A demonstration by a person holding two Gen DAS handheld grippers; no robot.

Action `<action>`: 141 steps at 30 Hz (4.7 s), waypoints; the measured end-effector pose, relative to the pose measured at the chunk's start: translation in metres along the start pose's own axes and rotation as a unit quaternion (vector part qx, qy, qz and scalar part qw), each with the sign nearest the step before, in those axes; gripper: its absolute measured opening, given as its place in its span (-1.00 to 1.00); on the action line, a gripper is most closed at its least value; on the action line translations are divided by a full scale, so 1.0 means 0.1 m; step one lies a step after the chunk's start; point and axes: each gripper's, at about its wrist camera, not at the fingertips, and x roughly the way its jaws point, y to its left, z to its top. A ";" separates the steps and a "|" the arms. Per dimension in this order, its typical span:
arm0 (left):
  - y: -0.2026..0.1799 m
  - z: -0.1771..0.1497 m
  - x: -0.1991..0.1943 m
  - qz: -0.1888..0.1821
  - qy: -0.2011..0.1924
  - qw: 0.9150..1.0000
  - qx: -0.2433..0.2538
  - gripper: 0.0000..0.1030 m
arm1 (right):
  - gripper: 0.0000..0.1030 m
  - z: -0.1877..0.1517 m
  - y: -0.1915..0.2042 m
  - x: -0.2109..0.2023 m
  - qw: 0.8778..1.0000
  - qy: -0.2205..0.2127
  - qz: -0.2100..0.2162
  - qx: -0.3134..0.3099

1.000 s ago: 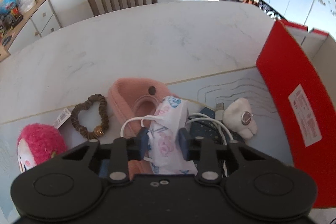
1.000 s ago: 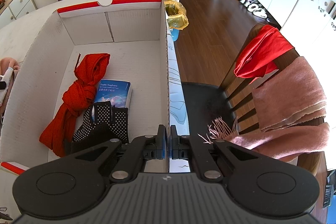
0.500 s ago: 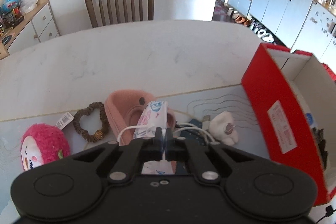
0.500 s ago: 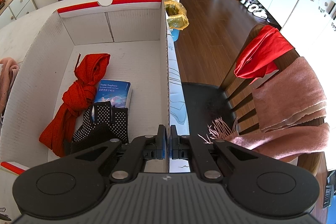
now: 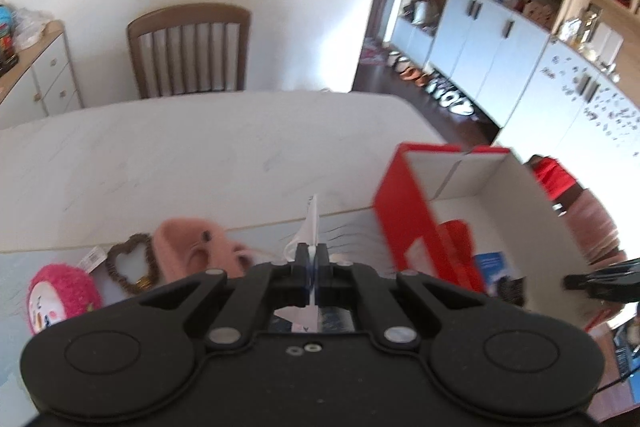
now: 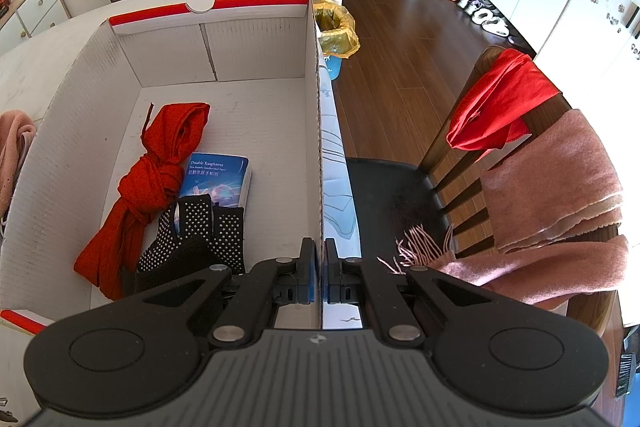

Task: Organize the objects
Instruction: 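Carry the printed white bag into the cardboard box and release it, then move the left gripper to the pile and grasp the pink plush doll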

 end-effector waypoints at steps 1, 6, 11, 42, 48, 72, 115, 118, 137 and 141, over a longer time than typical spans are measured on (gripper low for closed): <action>-0.06 0.02 -0.04 -0.010 -0.005 1.000 0.004 -1.00 | -0.94 0.00 0.00 0.00 1.000 0.000 0.000 0.000; -0.39 0.13 -0.16 -0.052 -0.022 0.998 0.029 -1.00 | -0.94 0.00 0.00 0.00 1.000 0.000 0.001 -0.001; -0.74 0.19 -0.13 -0.087 -0.018 0.994 0.059 -1.00 | -0.94 0.00 0.00 0.01 1.000 0.000 0.001 -0.001; -2.06 -0.28 0.88 -0.077 0.092 0.965 0.235 -0.99 | -0.95 0.03 0.02 0.04 1.000 -0.003 0.005 -0.009; -2.10 -0.37 1.03 -0.077 0.122 0.962 0.234 -0.98 | -0.95 0.03 0.02 0.04 1.000 -0.005 0.007 -0.012; -2.03 -0.47 1.12 -0.081 0.152 0.962 0.210 0.17 | -0.95 -0.01 0.00 0.06 1.000 -0.001 0.014 -0.015; -0.72 -0.15 0.11 -0.012 0.041 0.999 0.015 0.99 | -0.94 -0.02 -0.03 0.05 1.000 0.003 0.016 -0.017; -0.48 -0.13 0.04 0.010 0.032 0.999 -0.005 0.99 | -0.94 -0.02 -0.03 0.05 1.000 0.004 0.014 -0.018; 1.10 -0.04 -0.13 0.163 0.032 0.983 -0.073 0.99 | -0.91 0.02 0.03 0.04 1.000 0.010 0.001 -0.015; 1.33 -0.09 -0.01 0.183 0.055 0.978 -0.079 0.99 | -0.90 0.02 0.05 0.05 1.000 0.011 -0.002 -0.014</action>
